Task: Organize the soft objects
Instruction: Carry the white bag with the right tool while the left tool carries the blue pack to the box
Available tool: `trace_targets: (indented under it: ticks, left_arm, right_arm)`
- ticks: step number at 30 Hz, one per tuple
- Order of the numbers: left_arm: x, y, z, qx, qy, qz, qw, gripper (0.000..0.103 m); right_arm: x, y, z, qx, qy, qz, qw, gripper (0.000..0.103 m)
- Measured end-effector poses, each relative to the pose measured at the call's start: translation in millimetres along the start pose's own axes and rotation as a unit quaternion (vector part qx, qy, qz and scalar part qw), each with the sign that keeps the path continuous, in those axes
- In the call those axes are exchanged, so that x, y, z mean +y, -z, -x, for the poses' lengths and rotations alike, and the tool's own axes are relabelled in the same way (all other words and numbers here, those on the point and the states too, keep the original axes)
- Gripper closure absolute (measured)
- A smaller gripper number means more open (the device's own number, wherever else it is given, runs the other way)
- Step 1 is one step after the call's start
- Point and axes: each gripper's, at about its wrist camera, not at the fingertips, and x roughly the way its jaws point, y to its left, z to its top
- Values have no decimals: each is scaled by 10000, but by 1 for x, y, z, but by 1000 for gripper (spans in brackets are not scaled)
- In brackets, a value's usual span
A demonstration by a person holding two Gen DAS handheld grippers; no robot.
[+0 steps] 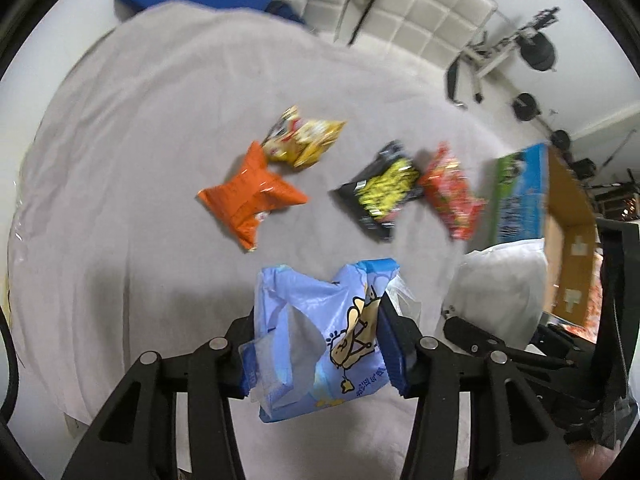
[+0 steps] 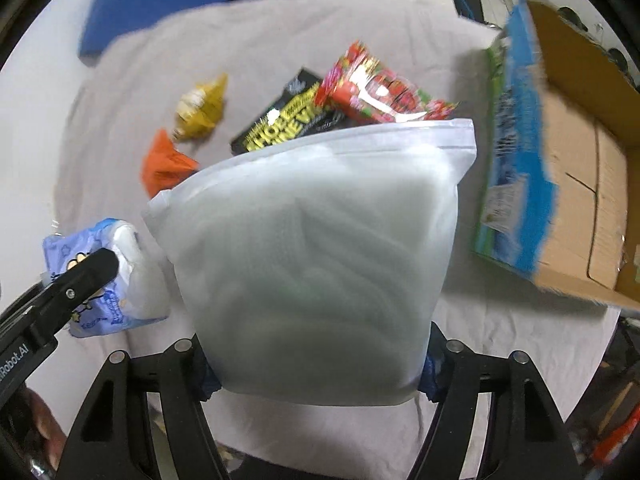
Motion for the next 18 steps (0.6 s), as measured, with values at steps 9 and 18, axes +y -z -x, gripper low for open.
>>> trace_targets:
  ticks: [9,18]
  left_arm:
    - [-115,12,45,-489,550,-836,9938,56]
    - [-233,11,59,-766,855,-1523,9816,56]
  right_arm:
    - [-64,25,109,-767,-361,-513,9951,28]
    - [-165,70,218,-1436,-292,-1074,9834,28]
